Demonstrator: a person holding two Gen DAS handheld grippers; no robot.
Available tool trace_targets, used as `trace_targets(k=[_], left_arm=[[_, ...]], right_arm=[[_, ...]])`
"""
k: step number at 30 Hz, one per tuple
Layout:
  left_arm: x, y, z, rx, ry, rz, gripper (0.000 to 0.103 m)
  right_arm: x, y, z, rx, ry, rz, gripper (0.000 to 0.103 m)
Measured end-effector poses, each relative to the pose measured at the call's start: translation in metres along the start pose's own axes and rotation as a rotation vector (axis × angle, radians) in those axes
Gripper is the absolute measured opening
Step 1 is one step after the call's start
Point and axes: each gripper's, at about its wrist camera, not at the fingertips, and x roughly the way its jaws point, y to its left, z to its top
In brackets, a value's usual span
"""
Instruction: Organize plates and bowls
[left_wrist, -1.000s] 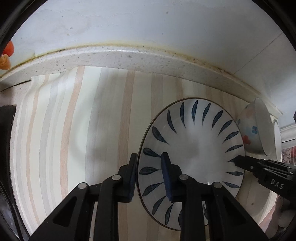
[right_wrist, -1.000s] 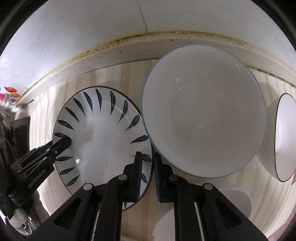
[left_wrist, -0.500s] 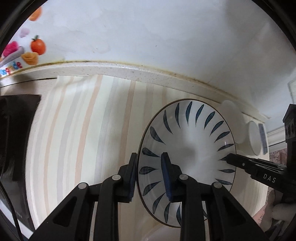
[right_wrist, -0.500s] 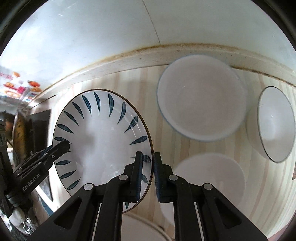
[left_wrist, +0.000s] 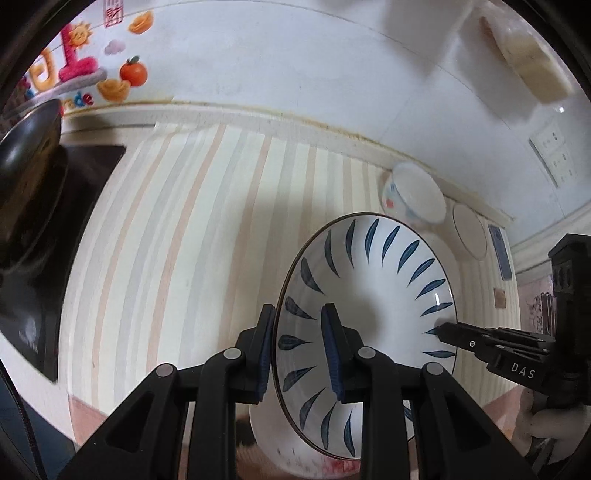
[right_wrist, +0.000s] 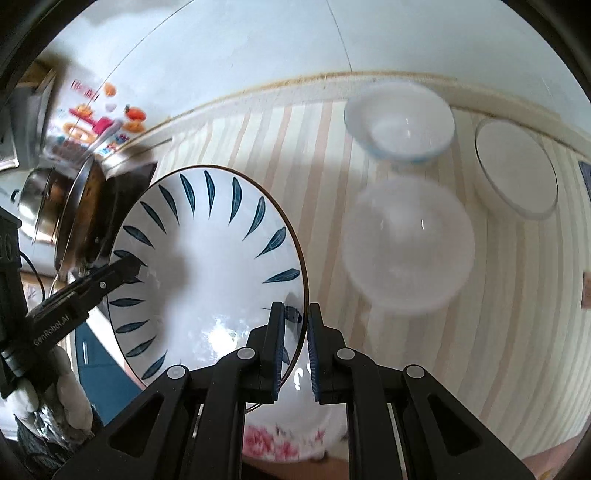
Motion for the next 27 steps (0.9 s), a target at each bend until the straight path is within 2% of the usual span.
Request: trace_targets(k=[11, 19, 27], left_arm=[[0.03, 0.004, -0.062, -0.007, 0.096, 0.03, 0.023], [0.07, 0.012, -0.077, -0.04, 0.181, 0.062, 0.023], [0.078, 0.009, -0.077, -0.034, 0.189, 0.074, 0.023]], right_arm=[[0.031, -0.02, -0.062, 0.045, 0.042, 0.021, 0.013], [0.06, -0.018, -0.066, 0.034, 0.057, -0.017, 0.013], [0.072, -0.024, -0.067, 0.043, 0.072, -0.025, 0.013]])
